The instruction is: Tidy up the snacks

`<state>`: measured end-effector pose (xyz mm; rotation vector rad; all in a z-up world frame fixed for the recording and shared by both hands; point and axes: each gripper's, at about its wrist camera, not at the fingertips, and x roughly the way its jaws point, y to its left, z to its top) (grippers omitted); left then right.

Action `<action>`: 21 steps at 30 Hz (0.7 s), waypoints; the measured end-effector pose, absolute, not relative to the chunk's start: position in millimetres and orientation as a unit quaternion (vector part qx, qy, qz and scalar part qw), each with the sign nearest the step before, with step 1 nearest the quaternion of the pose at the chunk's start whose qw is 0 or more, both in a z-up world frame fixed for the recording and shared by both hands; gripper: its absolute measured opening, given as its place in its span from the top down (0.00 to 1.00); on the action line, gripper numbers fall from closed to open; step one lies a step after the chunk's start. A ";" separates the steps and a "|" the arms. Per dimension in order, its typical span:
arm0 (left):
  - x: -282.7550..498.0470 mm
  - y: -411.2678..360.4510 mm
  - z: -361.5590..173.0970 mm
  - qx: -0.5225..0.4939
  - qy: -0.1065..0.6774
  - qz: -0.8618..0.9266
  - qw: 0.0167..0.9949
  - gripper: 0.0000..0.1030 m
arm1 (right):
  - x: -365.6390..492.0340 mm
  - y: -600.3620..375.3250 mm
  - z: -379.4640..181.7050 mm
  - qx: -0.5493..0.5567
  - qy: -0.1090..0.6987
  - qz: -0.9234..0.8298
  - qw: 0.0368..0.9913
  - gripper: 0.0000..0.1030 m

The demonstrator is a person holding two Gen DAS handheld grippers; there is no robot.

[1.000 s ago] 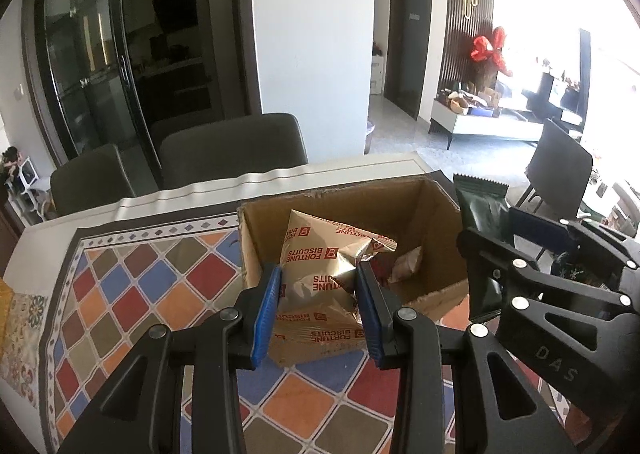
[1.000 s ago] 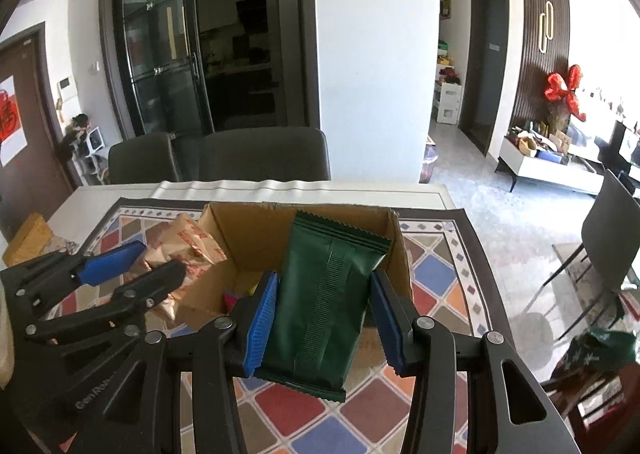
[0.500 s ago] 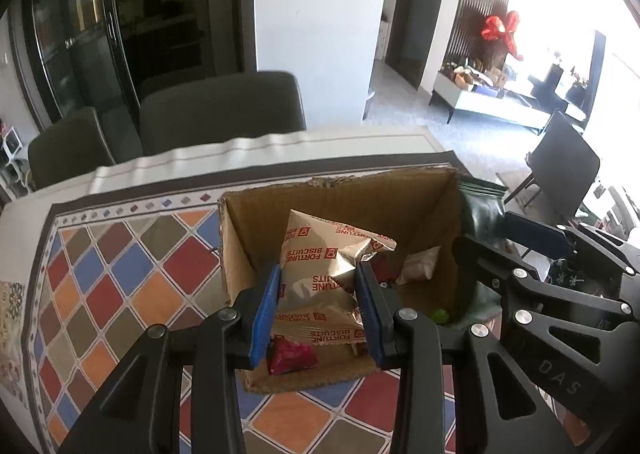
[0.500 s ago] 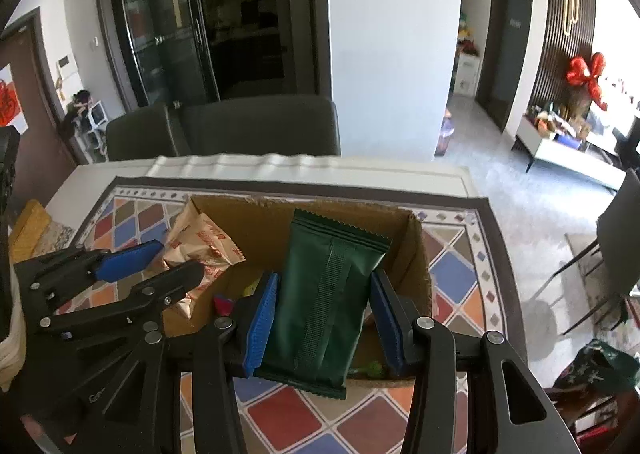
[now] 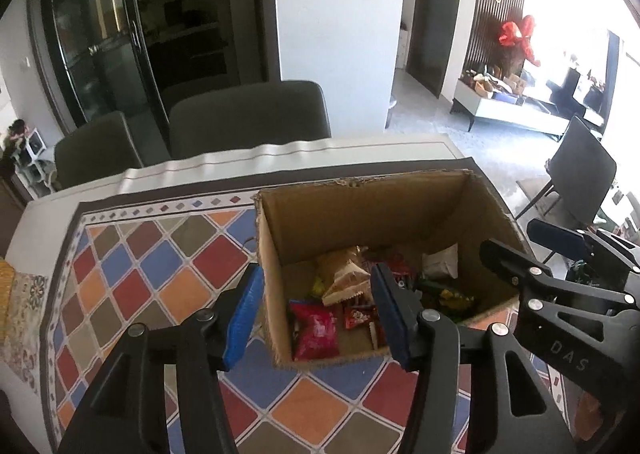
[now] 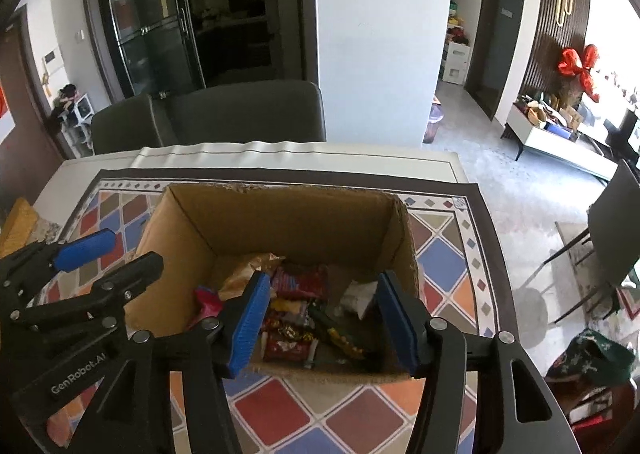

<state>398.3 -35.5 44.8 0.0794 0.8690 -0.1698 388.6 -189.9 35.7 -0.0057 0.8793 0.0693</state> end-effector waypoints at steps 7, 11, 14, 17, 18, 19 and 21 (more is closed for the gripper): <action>348.1 -32.4 67.1 0.049 0.386 -0.071 0.918 0.38 | 342.6 -190.8 60.7 0.002 0.387 0.025 0.922 0.33; 309.2 -27.3 79.8 0.043 0.358 -0.066 0.930 0.31 | 310.4 -191.6 72.3 0.001 0.368 0.018 0.930 0.28; 282.3 -28.4 86.6 0.053 0.340 -0.061 0.937 0.31 | 286.0 -193.8 79.7 0.009 0.355 0.016 0.935 0.27; 257.3 -27.3 93.1 0.059 0.319 -0.051 0.944 0.24 | 262.2 -195.2 82.6 0.019 0.343 0.017 0.939 0.26; 251.4 -26.6 94.2 0.058 0.314 -0.049 0.946 0.22 | 253.5 -195.3 83.3 0.021 0.340 0.018 0.940 0.26; 241.4 -25.4 96.4 0.057 0.306 -0.048 0.949 0.21 | 246.2 -195.4 84.0 0.022 0.337 0.020 0.941 0.26; 226.5 -23.7 98.9 0.055 0.295 -0.044 0.953 0.20 | 230.3 -194.1 85.2 0.022 0.328 0.020 0.944 0.26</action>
